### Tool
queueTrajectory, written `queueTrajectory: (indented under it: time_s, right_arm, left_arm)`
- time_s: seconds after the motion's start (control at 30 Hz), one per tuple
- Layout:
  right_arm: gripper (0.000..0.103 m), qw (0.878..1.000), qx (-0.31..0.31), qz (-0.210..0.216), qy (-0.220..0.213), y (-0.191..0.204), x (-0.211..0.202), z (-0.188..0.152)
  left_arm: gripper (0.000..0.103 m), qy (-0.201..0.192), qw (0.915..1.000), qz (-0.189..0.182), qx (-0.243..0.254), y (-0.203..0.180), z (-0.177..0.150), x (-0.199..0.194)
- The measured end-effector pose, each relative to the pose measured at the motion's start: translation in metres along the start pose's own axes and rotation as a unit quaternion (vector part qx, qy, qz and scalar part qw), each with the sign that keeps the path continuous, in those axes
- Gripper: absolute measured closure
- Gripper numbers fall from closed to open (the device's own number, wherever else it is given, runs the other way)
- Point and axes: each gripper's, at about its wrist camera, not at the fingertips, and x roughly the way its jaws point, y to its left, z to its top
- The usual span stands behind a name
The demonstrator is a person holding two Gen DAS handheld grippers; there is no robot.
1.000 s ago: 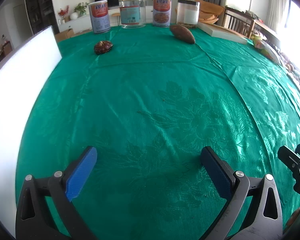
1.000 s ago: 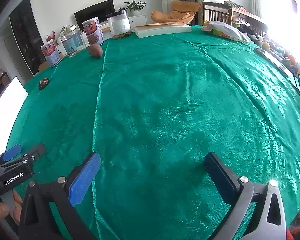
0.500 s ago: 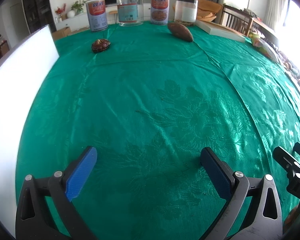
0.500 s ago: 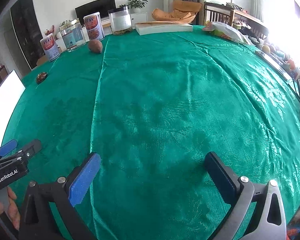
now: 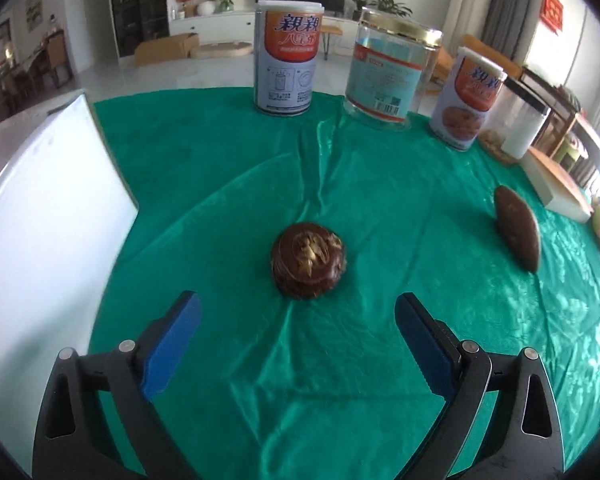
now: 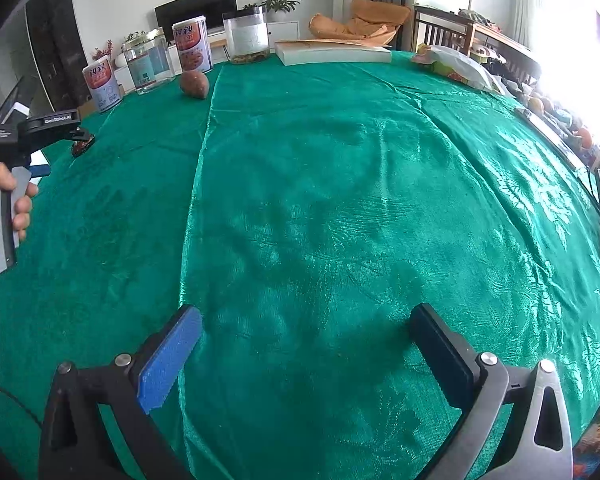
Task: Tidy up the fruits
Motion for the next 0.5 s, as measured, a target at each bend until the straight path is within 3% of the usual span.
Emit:
queueTrajectory:
  time_s: [0.13,0.17,0.23,0.4,0.5]
  right_arm:
    - [0.000,1.000,-0.009,-0.005,0.004,0.004,0.002,0.001]
    - [0.000,1.000,-0.010,-0.005,0.004,0.004,0.002,0.001]
    - [0.000,1.000,-0.010,-0.004,0.004,0.004,0.002,0.001]
    - [0.000,1.000,-0.009,-0.005,0.004,0.004,0.002,0.001]
    - [0.000,1.000,-0.003,0.002,0.001,0.002,0.000,0.002]
  left_arm:
    - [0.024,-0.009,0.9999,0.009,0.000,0.004,0.003,0.010]
    - [0.033,-0.012,0.9999,0.006,0.003,0.004,0.003,0.011]
    - [0.063,-0.019,0.9995,-0.005,0.024,0.002,0.004,0.008]
    - [0.061,-0.028,0.9991,0.003,0.030,-0.004,-0.015,-0.019]
    - [0.061,-0.016,0.9994,-0.019,0.024,-0.011,-0.049,-0.046]
